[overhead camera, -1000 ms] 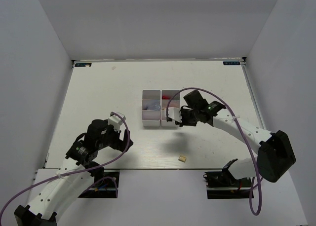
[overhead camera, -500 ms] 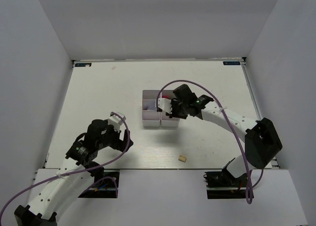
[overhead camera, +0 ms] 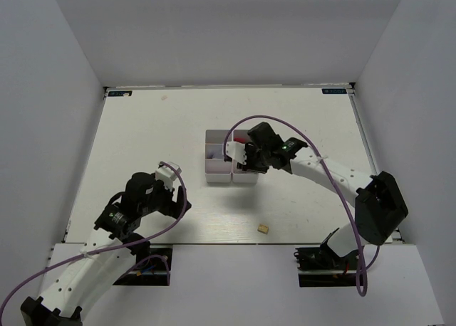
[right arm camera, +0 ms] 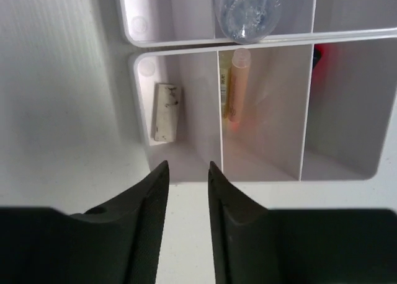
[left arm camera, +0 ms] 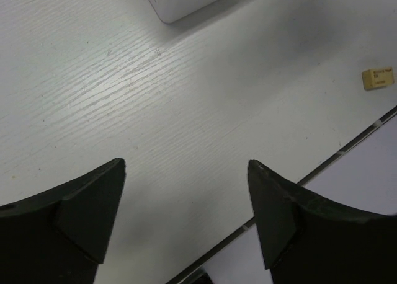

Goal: Sort the stationery into containers
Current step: Place the stationery in the storage box, then pick up the stationery from the corner of the board.

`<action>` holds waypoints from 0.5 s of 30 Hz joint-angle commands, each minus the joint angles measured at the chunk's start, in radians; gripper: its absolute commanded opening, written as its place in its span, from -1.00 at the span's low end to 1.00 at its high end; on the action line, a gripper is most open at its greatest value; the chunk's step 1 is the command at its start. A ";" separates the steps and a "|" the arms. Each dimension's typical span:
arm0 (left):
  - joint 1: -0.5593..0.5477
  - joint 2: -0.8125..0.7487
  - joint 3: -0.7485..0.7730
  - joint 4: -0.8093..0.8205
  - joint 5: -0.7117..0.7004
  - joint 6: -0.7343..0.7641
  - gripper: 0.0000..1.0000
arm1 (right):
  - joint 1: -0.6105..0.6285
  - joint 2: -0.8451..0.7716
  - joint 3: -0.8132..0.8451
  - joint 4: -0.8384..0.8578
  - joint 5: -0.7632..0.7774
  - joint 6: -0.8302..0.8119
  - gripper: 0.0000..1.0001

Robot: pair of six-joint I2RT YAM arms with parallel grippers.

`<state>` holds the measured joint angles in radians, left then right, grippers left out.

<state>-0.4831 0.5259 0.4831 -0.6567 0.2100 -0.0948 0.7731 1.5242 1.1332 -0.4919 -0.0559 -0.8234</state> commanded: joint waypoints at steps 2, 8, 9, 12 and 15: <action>0.005 0.000 0.008 0.009 0.009 -0.002 0.56 | -0.001 -0.111 0.040 -0.033 -0.070 0.081 -0.99; 0.005 0.042 0.028 -0.014 0.000 -0.006 -0.78 | -0.001 -0.202 -0.076 -0.172 -0.269 0.230 -0.75; 0.005 0.040 0.028 -0.012 0.000 -0.006 -0.70 | -0.001 -0.202 -0.117 -0.200 -0.277 0.271 -0.07; 0.005 0.034 0.023 -0.009 -0.017 -0.013 0.13 | 0.003 -0.173 -0.174 -0.306 -0.369 0.312 0.26; 0.003 0.029 0.020 -0.004 -0.015 -0.011 0.47 | 0.017 -0.160 -0.257 -0.277 -0.352 0.366 0.26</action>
<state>-0.4824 0.5652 0.4831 -0.6662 0.1986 -0.1028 0.7765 1.3510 0.9417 -0.6922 -0.3477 -0.5529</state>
